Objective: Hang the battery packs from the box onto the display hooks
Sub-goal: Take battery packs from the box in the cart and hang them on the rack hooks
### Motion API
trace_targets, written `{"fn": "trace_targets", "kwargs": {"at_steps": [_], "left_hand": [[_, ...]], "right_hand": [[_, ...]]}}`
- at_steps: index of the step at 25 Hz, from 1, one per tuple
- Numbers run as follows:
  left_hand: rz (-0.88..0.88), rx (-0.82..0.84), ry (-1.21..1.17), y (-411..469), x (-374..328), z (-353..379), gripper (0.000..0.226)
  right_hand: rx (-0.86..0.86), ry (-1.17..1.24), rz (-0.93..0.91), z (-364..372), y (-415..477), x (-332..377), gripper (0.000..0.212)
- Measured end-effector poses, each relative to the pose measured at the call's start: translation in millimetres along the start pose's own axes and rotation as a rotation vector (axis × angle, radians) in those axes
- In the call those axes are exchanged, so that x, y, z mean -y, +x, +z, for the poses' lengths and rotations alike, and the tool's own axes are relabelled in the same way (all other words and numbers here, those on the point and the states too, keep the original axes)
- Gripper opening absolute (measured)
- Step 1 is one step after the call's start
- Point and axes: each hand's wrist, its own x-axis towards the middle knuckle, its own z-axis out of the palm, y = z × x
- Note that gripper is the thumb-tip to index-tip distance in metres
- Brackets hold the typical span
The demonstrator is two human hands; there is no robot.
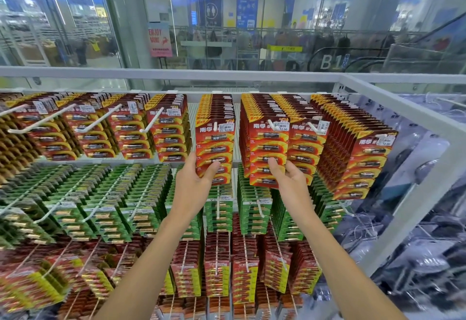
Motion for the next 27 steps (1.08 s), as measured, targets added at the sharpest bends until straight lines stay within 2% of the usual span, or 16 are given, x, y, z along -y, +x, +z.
{"fn": "trace_targets", "kwargs": {"at_steps": [1,2,4,8,15,20,27], "left_hand": [[0.006,-0.019,0.043,-2.8,0.0,-0.2,0.043],[0.016,-0.036,0.087,-5.6,0.1,-0.4,0.041],[0.016,-0.058,0.149,-11.6,1.3,-1.1,0.039],[-0.026,-0.106,0.257,-34.9,16.7,-3.2,0.053],[-0.115,-0.046,0.312,-105.4,42.5,0.4,0.063],[-0.231,0.015,0.383,-162.3,67.3,17.1,0.050],[-0.198,0.140,0.380,-247.6,68.2,49.3,0.049]], "right_hand": [[0.007,-0.043,0.022,-0.6,-0.5,-4.9,0.056],[0.003,-0.100,0.016,-1.4,-1.4,-10.2,0.061],[-0.006,-0.212,-0.004,-4.3,-9.4,-15.3,0.047],[-0.008,-0.346,0.011,-12.6,-27.5,-25.5,0.059],[0.024,-0.388,0.028,-24.4,-72.2,-61.0,0.057],[0.096,-0.380,0.132,-38.7,-110.8,-109.5,0.057],[0.091,-0.405,0.161,-76.6,-187.7,-143.0,0.056]]}}
